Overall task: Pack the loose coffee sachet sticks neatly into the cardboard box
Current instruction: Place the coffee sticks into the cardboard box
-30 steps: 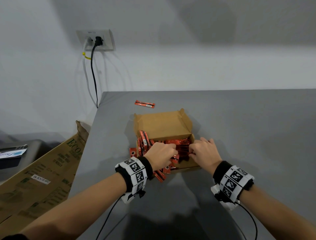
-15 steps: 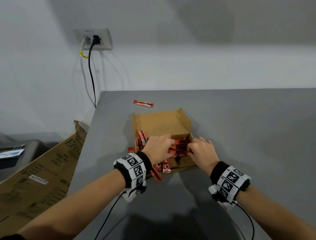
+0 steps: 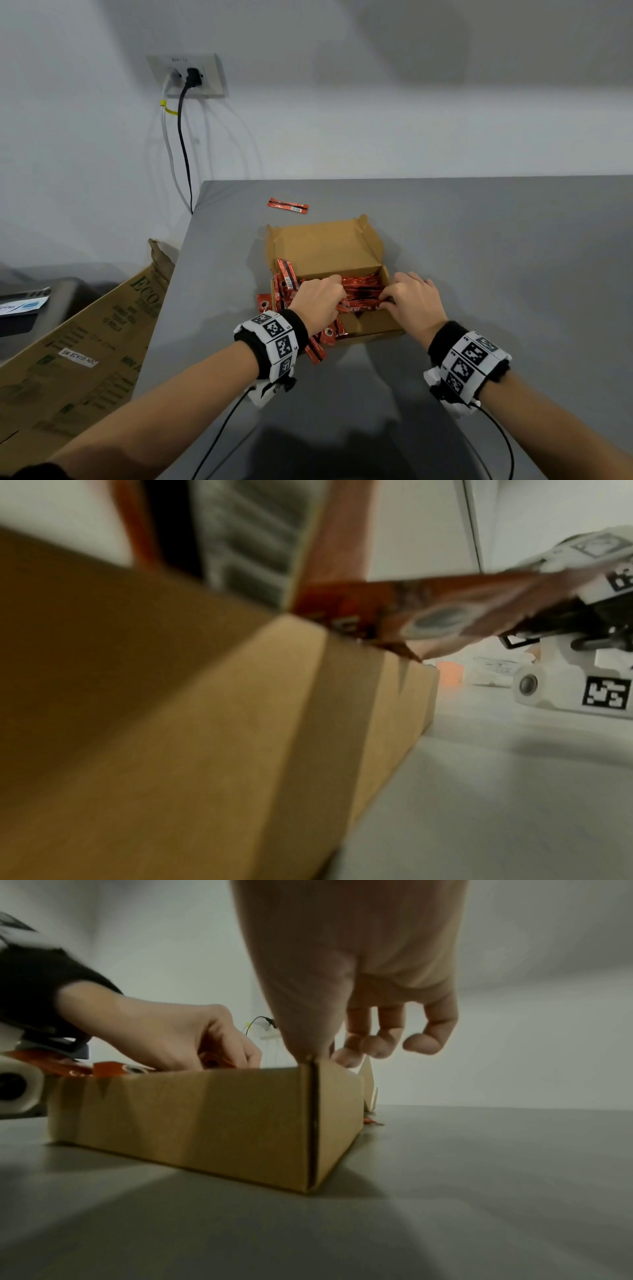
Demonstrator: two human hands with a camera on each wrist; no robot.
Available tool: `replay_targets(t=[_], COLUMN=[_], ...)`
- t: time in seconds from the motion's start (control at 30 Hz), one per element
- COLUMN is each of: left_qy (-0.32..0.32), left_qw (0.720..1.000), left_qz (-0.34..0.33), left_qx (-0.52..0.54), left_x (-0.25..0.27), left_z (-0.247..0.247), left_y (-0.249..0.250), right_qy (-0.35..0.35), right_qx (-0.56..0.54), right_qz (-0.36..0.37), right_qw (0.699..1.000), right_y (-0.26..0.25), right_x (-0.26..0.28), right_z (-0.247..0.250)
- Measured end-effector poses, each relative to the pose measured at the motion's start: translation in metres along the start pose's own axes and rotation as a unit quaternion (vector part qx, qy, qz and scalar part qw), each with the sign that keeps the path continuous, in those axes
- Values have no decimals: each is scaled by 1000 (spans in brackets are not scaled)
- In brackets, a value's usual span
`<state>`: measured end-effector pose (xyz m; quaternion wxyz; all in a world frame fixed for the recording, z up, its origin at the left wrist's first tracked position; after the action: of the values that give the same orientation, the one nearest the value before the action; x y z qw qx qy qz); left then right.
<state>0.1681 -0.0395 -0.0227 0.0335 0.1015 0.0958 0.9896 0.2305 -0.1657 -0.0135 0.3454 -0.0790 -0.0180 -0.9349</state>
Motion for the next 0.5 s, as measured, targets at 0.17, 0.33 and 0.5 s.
replay_targets(t=[0.17, 0.33, 0.5], left_qy=[10, 28, 29], left_qw=[1000, 1000, 999], left_qz=[1, 0, -7], left_qx=[1, 4, 23], left_x=[-3, -3, -1], left_z=[0, 2, 2], left_y=[0, -5, -5], right_qy=[23, 26, 23], right_qx=[-16, -22, -15], right_qz=[-12, -14, -2], right_qw=[1000, 999, 1000], right_y=[-5, -3, -3], right_x=[-1, 0, 0], right_z=[-7, -9, -7])
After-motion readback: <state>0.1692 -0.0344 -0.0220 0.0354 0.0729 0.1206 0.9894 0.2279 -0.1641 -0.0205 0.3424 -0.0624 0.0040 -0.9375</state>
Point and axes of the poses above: each hand's wrist, its own x-axis away from the middle knuckle, its own z-axis out of the back of the hand, y = z × x, the point moved 6 cm from there along -x, towards the middle knuckle, and after that the axes turned 5 degrees about -y, right-handed, at the moved point
